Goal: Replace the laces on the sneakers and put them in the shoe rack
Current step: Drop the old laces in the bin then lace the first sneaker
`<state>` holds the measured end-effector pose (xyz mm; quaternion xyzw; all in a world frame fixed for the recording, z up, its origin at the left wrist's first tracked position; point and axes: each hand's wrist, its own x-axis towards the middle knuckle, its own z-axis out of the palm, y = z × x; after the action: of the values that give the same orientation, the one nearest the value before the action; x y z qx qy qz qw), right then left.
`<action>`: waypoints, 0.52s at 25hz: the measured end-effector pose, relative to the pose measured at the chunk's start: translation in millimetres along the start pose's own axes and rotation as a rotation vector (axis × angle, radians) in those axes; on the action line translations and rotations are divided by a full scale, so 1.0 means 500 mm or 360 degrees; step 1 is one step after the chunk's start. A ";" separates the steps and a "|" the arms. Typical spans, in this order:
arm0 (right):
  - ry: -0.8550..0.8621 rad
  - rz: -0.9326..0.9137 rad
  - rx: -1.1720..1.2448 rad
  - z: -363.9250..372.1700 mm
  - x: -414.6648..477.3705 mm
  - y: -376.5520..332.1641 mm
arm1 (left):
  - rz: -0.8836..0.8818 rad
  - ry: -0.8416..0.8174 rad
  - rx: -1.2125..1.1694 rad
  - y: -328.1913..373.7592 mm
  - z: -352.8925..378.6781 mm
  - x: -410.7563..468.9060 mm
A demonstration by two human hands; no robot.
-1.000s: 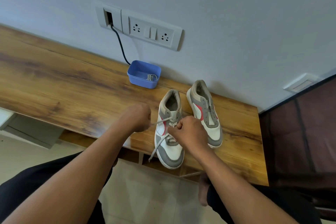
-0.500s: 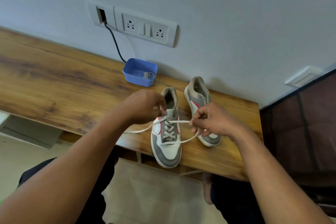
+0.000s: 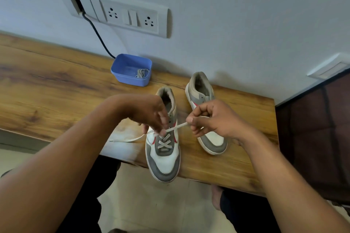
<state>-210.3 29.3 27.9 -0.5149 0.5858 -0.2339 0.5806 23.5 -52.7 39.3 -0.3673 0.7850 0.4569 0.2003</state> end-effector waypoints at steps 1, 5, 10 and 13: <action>-0.0020 -0.0022 0.0053 0.012 0.001 0.001 | 0.0084 0.0061 -0.0130 0.007 0.002 0.004; 0.0077 -0.0144 0.0162 0.029 0.001 0.005 | 0.0183 0.0097 -0.0165 0.032 -0.014 0.012; 0.0357 -0.0219 0.0306 0.032 -0.006 0.019 | 0.0067 -0.0153 -0.0109 0.034 -0.015 -0.007; 0.0531 -0.0216 0.0712 0.066 0.000 0.013 | 0.0175 -0.0143 -0.0253 0.047 -0.002 0.000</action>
<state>-181.8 42.3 15.1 -0.3664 0.5712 -0.4772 0.5583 5.8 -46.3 53.3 -0.3174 0.7554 0.5442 0.1802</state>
